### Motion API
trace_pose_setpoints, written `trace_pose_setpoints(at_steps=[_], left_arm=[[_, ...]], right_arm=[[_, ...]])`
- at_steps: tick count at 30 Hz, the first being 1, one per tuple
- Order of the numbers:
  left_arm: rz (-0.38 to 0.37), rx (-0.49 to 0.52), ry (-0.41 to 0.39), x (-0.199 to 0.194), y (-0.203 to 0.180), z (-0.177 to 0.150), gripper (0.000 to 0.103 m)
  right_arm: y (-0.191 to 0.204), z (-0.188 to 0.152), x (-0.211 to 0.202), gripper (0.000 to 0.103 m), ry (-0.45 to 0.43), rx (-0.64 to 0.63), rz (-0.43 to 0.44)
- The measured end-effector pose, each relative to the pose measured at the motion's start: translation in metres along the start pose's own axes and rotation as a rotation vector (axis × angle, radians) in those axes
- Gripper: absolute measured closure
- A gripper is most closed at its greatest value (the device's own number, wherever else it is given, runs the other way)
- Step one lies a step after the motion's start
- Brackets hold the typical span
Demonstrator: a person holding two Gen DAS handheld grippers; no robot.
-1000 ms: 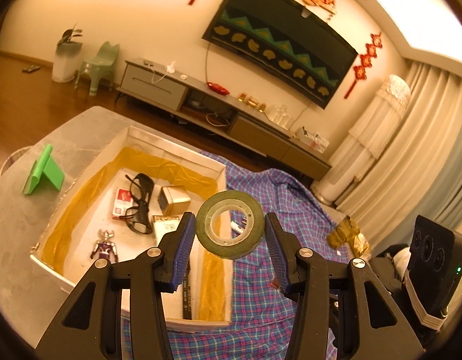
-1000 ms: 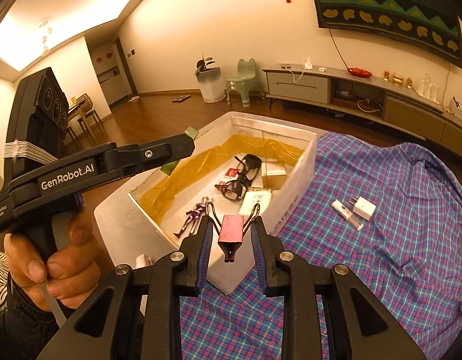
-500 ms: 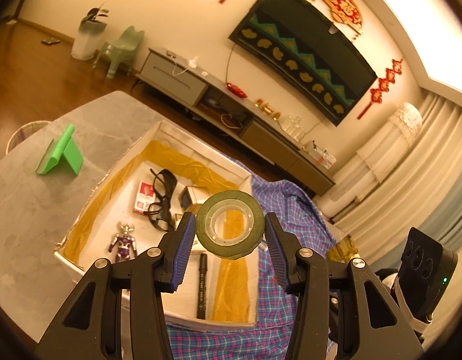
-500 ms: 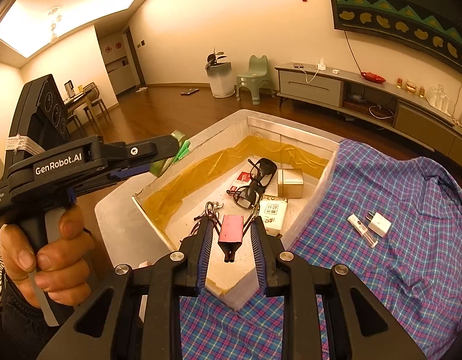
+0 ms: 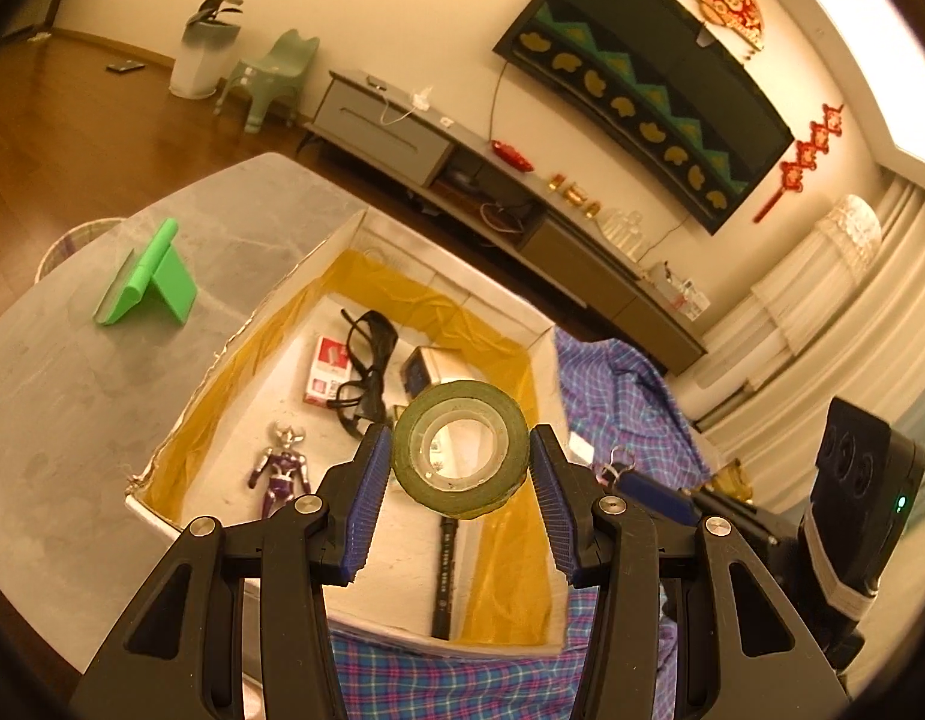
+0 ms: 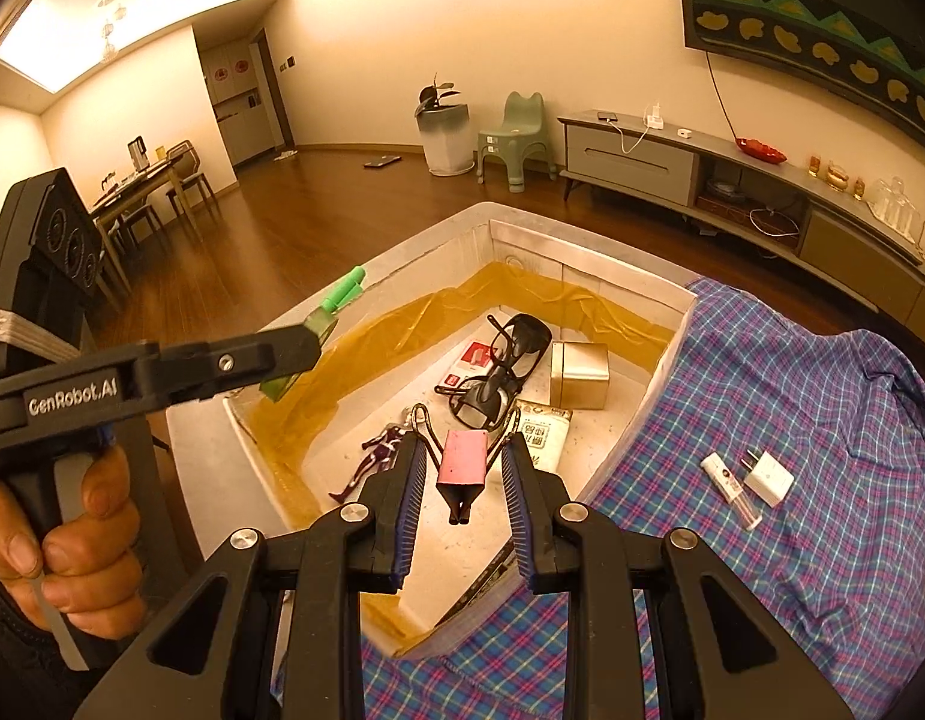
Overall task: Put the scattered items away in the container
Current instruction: 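Open the left tool and the right tool to drop tape roll and clip into the container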
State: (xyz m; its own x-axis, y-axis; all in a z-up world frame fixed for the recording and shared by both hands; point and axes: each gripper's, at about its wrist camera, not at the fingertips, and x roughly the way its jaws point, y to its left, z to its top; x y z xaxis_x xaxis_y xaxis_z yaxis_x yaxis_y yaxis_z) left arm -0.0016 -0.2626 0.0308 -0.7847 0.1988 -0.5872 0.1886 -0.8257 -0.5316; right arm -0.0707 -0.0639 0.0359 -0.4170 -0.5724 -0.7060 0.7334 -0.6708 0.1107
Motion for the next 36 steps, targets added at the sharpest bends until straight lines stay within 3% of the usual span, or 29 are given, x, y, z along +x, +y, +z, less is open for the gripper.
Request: trace_pose_setpoints(at_steps=[36], left_arm=[[0.248, 0.269, 0.126, 0.055, -0.025, -0.025, 0.054]], right_arm=[[-0.035, 0.038, 0.075, 0.075, 0.155, -0.164, -0.1]])
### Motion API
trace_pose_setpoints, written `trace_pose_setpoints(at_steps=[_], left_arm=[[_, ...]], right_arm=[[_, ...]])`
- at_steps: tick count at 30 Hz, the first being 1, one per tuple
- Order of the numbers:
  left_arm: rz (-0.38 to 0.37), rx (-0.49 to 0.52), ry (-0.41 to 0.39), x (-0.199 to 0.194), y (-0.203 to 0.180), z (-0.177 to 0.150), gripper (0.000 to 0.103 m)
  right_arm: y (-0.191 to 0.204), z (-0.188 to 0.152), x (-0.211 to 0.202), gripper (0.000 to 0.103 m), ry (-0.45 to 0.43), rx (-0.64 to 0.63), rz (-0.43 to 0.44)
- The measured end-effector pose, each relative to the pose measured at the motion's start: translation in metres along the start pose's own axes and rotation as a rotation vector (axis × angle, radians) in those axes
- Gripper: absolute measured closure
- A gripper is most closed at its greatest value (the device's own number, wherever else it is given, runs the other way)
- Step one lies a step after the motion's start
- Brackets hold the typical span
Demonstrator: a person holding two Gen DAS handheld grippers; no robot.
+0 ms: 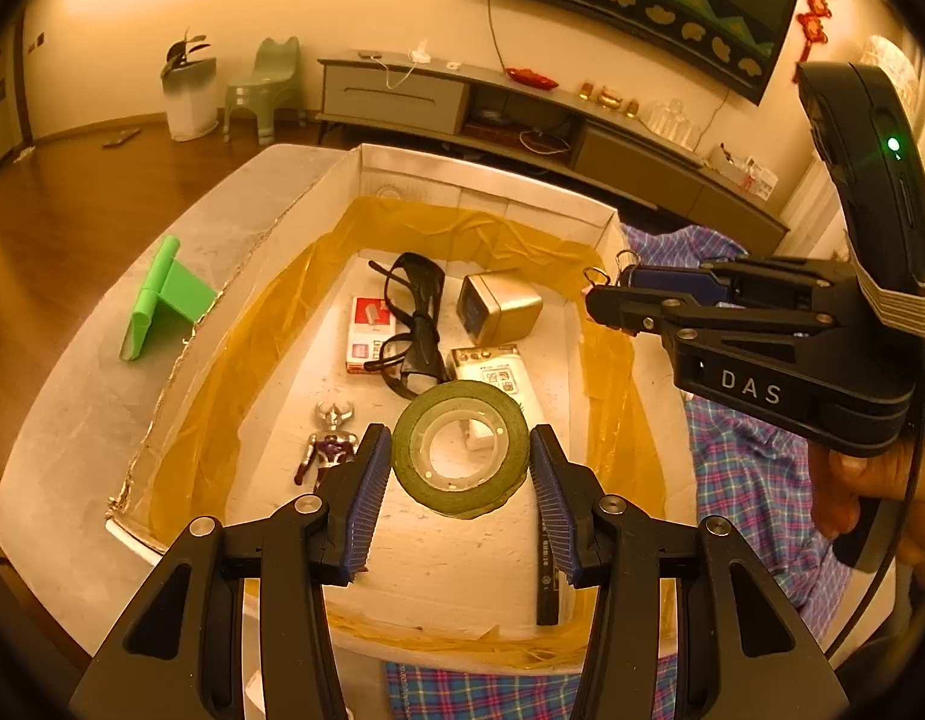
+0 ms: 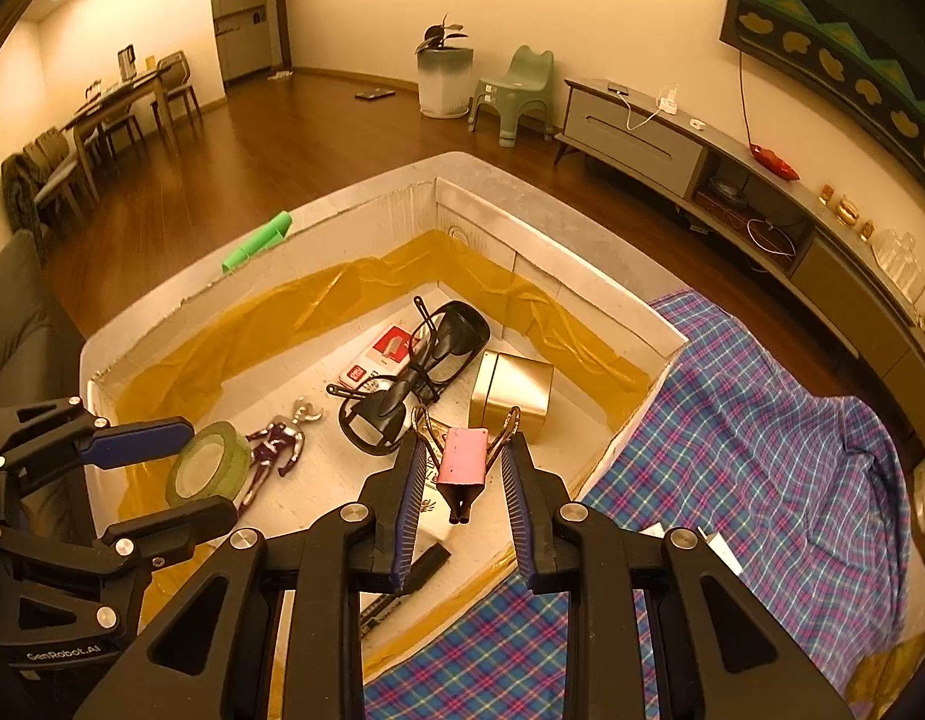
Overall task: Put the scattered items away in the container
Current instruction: 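Open the left tool and the right tool to drop tape roll and clip into the container, then move both tools back over the cloth toward the white charger and vial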
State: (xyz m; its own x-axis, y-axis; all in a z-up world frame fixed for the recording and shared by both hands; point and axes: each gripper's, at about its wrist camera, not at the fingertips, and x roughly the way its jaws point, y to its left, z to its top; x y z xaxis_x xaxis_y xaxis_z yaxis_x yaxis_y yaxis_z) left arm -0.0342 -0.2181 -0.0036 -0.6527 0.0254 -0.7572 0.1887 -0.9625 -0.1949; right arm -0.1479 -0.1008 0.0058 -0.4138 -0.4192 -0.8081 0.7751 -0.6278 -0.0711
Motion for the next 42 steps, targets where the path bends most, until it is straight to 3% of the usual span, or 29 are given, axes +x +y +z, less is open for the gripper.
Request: trace_pose_setpoints(at_steps=[16, 26, 42], left_arm=[[0.053, 0.016, 0.022, 0.011, 0.002, 0.001, 0.054], [0.021, -0.056, 0.073, 0.019, 0.011, 0.001, 0.052], [0.001, -0.11, 0.071, 0.014, 0.02, 0.005, 0.051]], right_arm=[[-0.007, 0.001, 0.024, 0.075, 0.057, -0.062, -0.054], [-0.02, 0.004, 0.035, 0.074, 0.062, -0.012, -0.059], [-0.023, 0.0, 0.025, 0.073, 0.04, 0.027, -0.039]])
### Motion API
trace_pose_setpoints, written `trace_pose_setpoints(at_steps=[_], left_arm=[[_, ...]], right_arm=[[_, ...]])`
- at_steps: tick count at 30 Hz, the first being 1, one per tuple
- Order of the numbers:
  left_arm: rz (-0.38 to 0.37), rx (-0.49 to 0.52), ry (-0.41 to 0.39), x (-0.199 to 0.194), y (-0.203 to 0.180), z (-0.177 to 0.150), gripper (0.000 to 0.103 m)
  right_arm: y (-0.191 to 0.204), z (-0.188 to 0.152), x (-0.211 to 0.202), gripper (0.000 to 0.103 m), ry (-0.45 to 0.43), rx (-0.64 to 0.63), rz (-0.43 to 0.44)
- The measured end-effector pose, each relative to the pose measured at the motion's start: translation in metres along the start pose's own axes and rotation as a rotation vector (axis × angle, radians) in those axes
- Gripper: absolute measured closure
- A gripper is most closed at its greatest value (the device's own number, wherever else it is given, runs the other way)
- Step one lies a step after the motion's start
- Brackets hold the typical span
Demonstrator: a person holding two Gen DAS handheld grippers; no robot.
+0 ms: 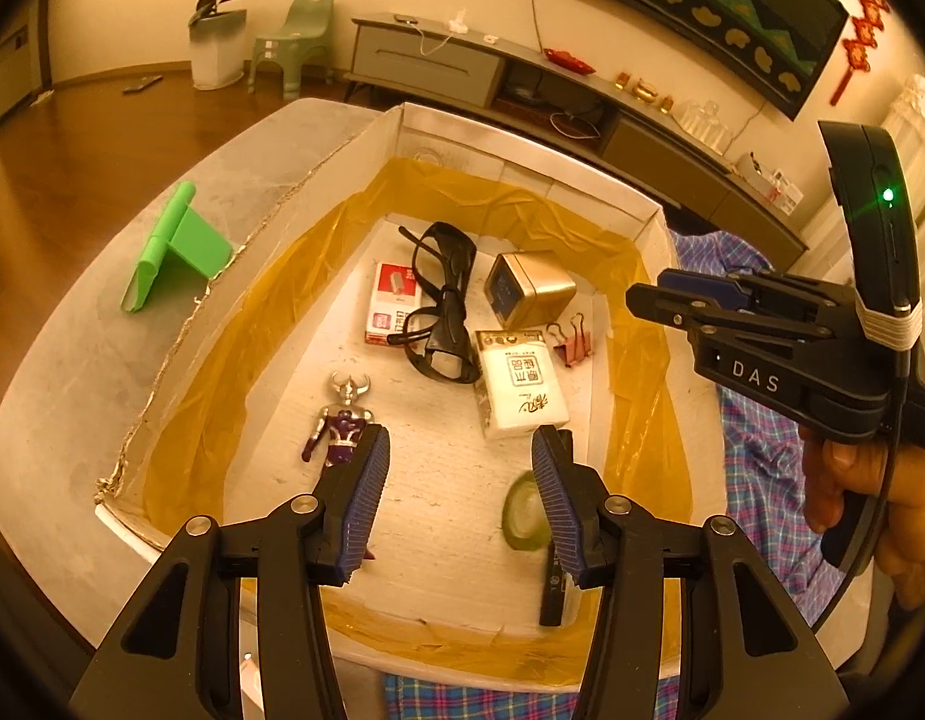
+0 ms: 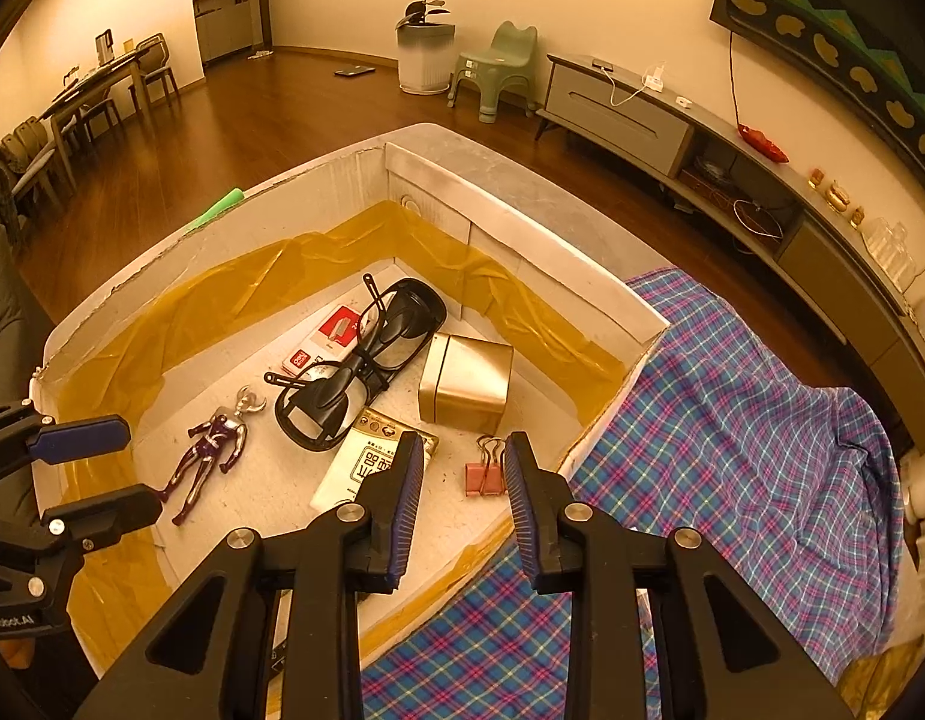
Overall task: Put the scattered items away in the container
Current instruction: 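Move both tools back over the cloth toward the white charger and vial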
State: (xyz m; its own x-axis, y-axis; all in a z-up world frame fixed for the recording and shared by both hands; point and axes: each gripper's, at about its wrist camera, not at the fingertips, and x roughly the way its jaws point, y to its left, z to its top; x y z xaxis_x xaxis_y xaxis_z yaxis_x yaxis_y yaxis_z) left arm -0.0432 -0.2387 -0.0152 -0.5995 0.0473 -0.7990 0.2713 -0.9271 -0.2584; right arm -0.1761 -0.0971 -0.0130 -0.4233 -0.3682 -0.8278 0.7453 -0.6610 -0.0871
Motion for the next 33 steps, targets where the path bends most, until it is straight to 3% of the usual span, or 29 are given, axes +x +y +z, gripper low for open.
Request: trace_pose_setpoints(at_steps=[21, 26, 33], left_arm=[[-0.025, 0.044, -0.073, -0.024, -0.021, 0.001, 0.051], [-0.054, 0.05, -0.105, -0.034, -0.032, 0.001, 0.051], [-0.11, 0.086, -0.183, -0.052, -0.054, 0.0, 0.051]], right_arm=[[0.005, -0.006, -0.026, 0.065, -0.032, 0.037, 0.038], [0.003, -0.011, -0.046, 0.064, -0.08, 0.072, 0.091], [-0.022, -0.032, -0.088, 0.063, -0.181, 0.201, 0.239]])
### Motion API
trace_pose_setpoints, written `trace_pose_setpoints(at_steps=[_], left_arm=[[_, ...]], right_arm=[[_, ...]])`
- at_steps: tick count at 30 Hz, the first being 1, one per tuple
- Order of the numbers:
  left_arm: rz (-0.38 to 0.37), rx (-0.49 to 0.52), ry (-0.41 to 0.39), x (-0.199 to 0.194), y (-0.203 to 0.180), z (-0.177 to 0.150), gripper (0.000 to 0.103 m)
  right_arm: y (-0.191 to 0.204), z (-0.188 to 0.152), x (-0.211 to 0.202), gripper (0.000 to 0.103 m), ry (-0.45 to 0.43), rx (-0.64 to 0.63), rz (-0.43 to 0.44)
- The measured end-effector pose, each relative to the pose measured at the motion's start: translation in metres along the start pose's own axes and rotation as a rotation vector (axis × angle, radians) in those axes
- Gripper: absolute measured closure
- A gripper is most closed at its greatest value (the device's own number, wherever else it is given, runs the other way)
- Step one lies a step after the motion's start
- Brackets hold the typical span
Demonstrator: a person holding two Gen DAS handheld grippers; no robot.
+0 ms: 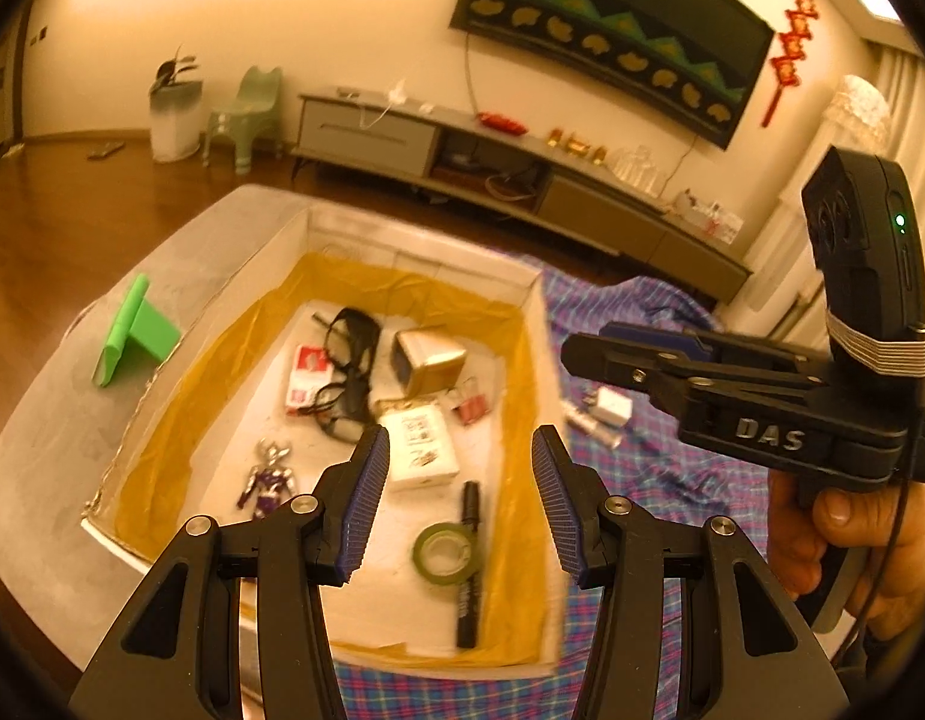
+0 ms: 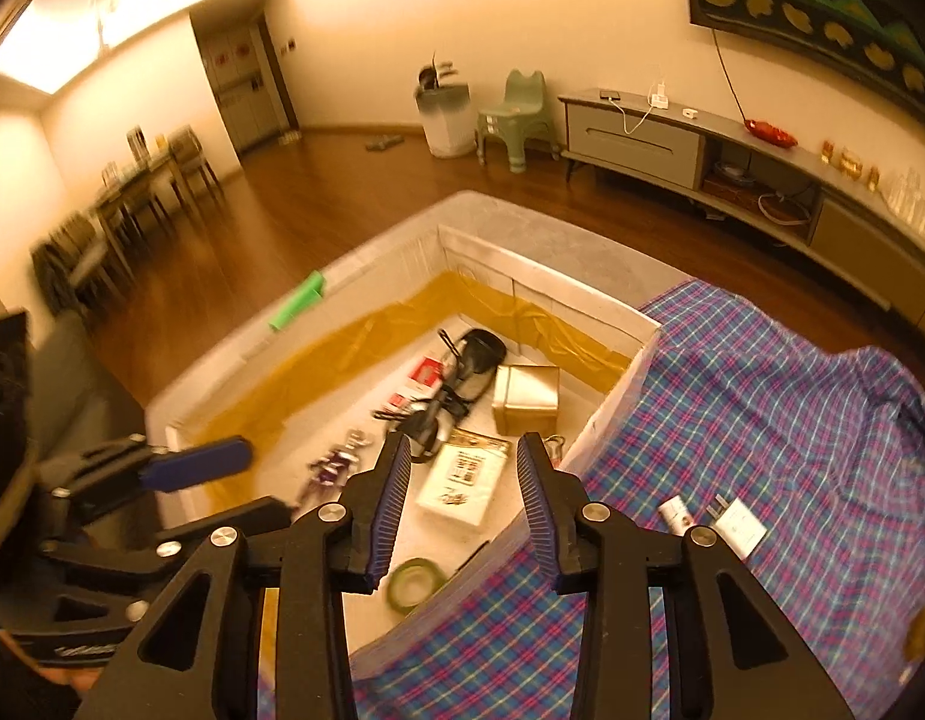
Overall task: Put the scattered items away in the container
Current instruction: 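Move both tools back over the cloth toward the white charger and vial, then grasp the white charger with the left tool while the right tool grasps the clear vial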
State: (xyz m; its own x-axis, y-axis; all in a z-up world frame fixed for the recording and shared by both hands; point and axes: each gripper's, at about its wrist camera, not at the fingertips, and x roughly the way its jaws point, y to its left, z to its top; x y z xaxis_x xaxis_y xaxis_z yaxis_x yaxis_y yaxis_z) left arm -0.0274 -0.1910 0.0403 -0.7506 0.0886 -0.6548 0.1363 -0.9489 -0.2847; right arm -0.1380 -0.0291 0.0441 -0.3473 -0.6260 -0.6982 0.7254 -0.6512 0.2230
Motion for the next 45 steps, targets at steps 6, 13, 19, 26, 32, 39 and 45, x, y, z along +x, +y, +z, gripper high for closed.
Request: trace_pose_setpoints(at_steps=[6, 13, 19, 26, 32, 39, 45], left_arm=[[-0.053, 0.066, -0.05, -0.006, -0.032, 0.001, 0.051], [-0.114, 0.137, -0.045, 0.003, -0.072, -0.006, 0.051], [-0.124, 0.163, 0.013, 0.022, -0.098, -0.013, 0.051], [-0.103, 0.235, 0.159, 0.061, -0.127, -0.032, 0.051], [-0.081, 0.251, 0.236, 0.089, -0.134, -0.045, 0.051], [-0.082, 0.24, 0.256, 0.1, -0.14, -0.045, 0.051], [-0.085, 0.226, 0.26, 0.111, -0.148, -0.045, 0.051]], right_arm=[[-0.036, -0.02, -0.042, 0.063, -0.072, 0.152, 0.109], [-0.089, -0.055, -0.07, 0.06, -0.114, 0.265, 0.061], [-0.13, -0.087, -0.057, 0.06, -0.048, 0.287, -0.024], [-0.138, -0.099, 0.0, 0.061, 0.104, 0.083, -0.11], [-0.142, -0.096, 0.051, 0.061, 0.195, -0.097, -0.164], [-0.159, -0.094, 0.101, 0.061, 0.258, -0.145, -0.174], [-0.177, -0.097, 0.1, 0.083, 0.245, -0.117, -0.172]])
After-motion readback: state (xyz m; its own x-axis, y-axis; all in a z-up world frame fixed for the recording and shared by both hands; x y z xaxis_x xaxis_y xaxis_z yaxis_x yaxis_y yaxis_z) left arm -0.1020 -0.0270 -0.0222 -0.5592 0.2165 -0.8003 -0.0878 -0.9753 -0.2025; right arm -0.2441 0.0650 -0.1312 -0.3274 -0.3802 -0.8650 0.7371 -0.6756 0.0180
